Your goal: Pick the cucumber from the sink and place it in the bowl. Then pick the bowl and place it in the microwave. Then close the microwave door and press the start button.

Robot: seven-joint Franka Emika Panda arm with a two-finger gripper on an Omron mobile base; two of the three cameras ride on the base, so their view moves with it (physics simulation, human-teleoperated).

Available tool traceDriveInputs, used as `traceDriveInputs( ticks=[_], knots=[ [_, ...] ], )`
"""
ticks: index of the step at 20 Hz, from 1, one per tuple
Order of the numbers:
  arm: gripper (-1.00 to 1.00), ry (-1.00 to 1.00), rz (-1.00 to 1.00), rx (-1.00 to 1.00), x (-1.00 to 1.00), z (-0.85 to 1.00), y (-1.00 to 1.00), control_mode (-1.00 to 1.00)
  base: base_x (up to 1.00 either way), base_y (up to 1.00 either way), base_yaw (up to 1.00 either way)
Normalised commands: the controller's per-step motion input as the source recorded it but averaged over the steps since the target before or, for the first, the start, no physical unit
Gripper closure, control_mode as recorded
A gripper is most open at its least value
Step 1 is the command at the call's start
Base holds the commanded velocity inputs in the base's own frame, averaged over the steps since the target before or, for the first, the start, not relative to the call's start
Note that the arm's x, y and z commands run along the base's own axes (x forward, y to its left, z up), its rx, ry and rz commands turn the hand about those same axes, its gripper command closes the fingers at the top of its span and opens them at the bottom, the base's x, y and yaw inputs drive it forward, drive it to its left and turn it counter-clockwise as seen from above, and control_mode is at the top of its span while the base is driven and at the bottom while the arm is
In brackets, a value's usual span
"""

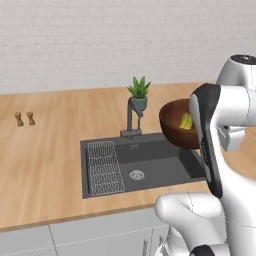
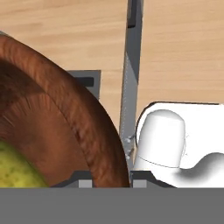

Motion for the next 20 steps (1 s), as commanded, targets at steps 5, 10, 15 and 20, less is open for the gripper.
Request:
traceDriveInputs(
  ticks=[5,10,15,20],
  knots=[
    [1.0,0.0,0.0,0.0,0.0,0.0,0.0,1.0,-0.1,-0.25,-0.08],
    [1.0,0.0,0.0,0.0,0.0,0.0,0.0,1.0,0.0,-0.6,-0.59],
    [1.0,0.0,0.0,0.0,0.0,0.0,0.0,1.0,0.0,0.0,-1.0],
    [1.0,0.0,0.0,0.0,0.0,0.0,0.0,1.0,0.0,0.0,-1.0]
  ],
)
